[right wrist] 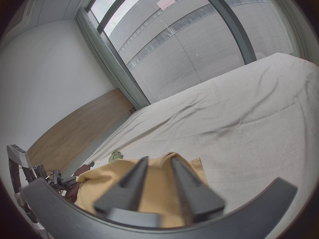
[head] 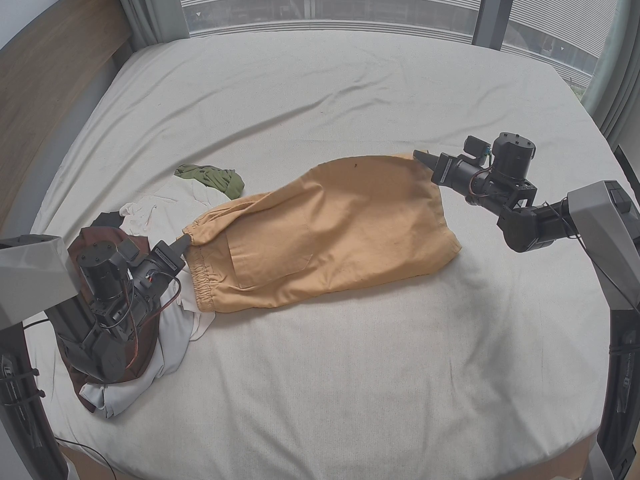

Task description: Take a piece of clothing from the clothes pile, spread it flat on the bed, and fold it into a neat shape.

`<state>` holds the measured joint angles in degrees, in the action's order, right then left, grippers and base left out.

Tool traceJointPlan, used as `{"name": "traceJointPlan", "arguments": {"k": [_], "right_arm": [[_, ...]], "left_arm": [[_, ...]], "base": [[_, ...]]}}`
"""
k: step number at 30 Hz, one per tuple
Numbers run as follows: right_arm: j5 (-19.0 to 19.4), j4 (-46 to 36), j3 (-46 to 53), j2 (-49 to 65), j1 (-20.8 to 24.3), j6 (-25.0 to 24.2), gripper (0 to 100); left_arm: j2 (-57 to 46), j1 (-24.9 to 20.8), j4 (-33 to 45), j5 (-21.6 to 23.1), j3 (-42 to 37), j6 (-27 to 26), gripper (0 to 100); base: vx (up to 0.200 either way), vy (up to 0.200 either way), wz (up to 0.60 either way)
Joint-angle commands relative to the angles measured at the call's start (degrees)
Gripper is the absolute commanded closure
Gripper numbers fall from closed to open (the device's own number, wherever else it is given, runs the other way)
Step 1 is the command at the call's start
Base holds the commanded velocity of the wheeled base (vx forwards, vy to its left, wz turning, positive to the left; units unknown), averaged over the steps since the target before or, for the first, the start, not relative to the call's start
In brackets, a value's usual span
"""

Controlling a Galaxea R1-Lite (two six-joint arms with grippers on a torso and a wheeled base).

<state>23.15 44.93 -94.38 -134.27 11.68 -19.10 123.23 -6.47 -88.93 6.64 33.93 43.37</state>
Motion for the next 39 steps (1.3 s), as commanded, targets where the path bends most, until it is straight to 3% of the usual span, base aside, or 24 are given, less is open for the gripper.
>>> {"name": "traceJointPlan", "arguments": {"k": [1, 9, 15, 18, 20, 23, 29, 31, 39], "right_arm": [[-2.14, 0.24, -4.23, -2.58, 0.19, -0.06, 0], [-3.46, 0.33, -1.25, 0.23, 0.54, -0.15, 0], [-4.69, 1.38, 15.19, 10.52, 1.68, -1.99, 0], [-4.52, 3.93, 22.05, 13.86, 1.86, -4.72, 0], [-3.90, 10.96, 30.22, 15.70, 1.86, -9.90, 0], [-2.41, 18.79, 36.02, 15.79, 1.59, -12.45, 0], [-1.09, 26.17, 44.55, 14.56, 2.47, -9.81, 0], [-1.00, 26.08, 44.46, 13.86, 2.56, -7.53, 0], [-1.09, 25.29, 46.92, 13.77, 3.09, -7.00, 0]], "left_arm": [[-0.19, 1.73, -0.01, -0.67, 1.76, -0.04, 0], [-1.33, 3.66, -0.01, -2.78, 3.25, -0.31, 0], [-7.04, 1.20, -0.01, -1.63, -0.18, -0.13, 0], [-8.45, 0.06, -0.01, -0.23, -1.85, -0.31, 0], [-11.26, -0.03, -0.01, 2.85, -3.60, -1.71, 0], [-13.11, -0.21, -0.01, 5.13, -5.36, -2.50, 0], [-14.95, -1.70, -0.01, 7.86, -7.56, -4.61, 0], [-14.95, -2.14, -0.01, 7.77, -8.26, -5.49, 0], [-13.37, -3.99, -0.01, 8.03, -10.64, -9.89, 0]], "base": [[0.000, 0.000, 0.00], [0.000, 0.000, 0.00], [0.000, 0.000, 0.00], [0.000, 0.000, 0.00], [0.000, 0.000, 0.00], [0.000, 0.000, 0.00], [0.000, 0.000, 0.00], [0.000, 0.000, 0.00], [0.000, 0.000, 0.00]]}}
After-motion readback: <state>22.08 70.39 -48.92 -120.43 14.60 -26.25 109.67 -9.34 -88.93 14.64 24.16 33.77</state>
